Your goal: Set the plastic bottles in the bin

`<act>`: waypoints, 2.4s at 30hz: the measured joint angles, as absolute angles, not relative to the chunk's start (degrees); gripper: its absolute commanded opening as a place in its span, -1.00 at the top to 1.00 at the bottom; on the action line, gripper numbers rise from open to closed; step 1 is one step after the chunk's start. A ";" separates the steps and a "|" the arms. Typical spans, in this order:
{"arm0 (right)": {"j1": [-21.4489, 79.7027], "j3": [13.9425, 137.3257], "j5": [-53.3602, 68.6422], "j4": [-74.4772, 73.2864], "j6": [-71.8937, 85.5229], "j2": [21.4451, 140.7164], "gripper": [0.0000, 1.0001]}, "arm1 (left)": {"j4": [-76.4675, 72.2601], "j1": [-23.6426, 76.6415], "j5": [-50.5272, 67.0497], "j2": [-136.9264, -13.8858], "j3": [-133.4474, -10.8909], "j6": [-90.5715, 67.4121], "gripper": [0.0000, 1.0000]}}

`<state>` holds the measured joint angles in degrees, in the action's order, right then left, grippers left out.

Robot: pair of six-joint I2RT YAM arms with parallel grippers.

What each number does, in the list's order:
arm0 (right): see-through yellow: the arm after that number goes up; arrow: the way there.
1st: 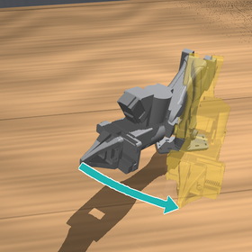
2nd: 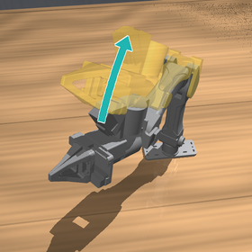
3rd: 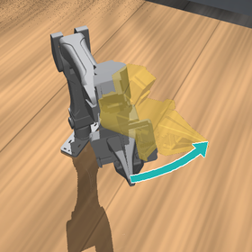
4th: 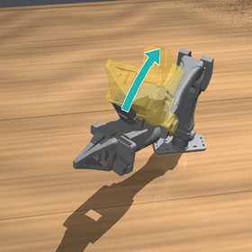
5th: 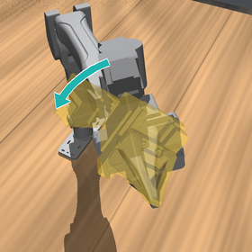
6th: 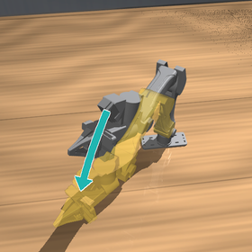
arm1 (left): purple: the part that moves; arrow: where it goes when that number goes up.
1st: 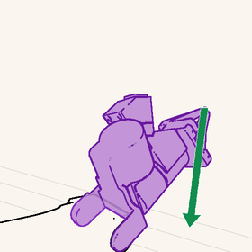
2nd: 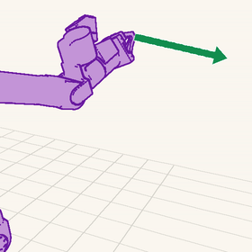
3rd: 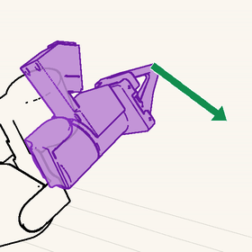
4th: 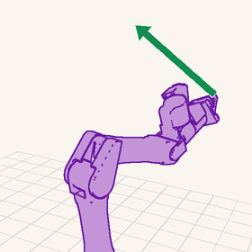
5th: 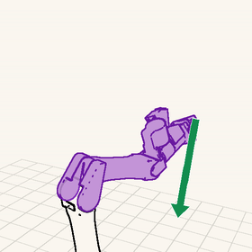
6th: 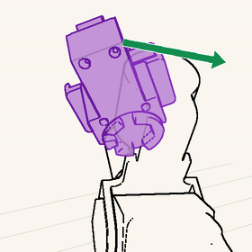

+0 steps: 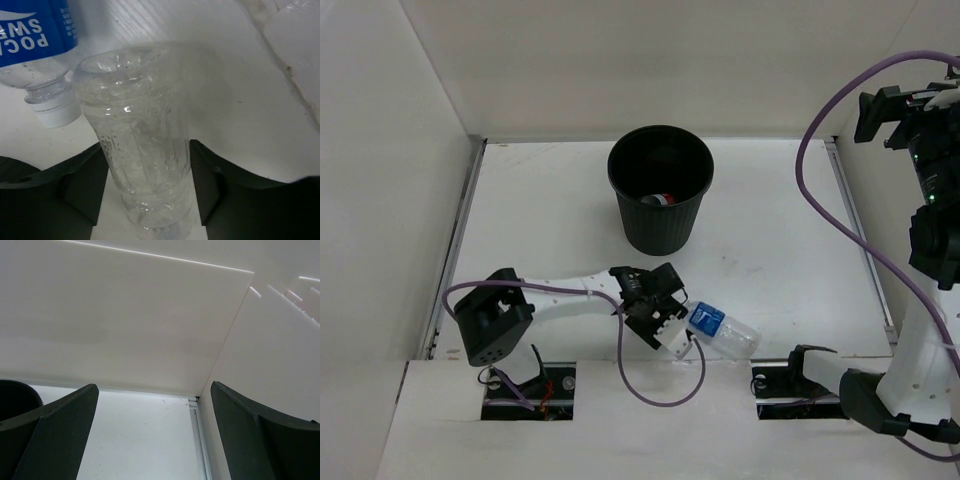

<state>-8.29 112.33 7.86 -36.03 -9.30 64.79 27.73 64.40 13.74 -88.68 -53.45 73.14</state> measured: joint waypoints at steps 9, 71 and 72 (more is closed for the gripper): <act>-8.67 112.44 9.61 -35.68 -9.04 67.55 -1.00 | 30.92 64.36 14.04 -89.12 -56.77 66.57 0.65; 40.56 55.22 12.53 -59.20 -11.22 57.41 -1.00 | -12.10 -5.54 -1.67 -44.84 -73.34 34.63 -1.00; 41.45 54.98 12.56 -58.81 -10.66 58.26 -1.00 | -11.03 -6.13 -1.61 -43.59 -72.62 34.15 -1.00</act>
<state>41.45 54.98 12.56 -58.81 -10.66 58.26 -11.03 -6.13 -1.61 -43.59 -72.62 34.15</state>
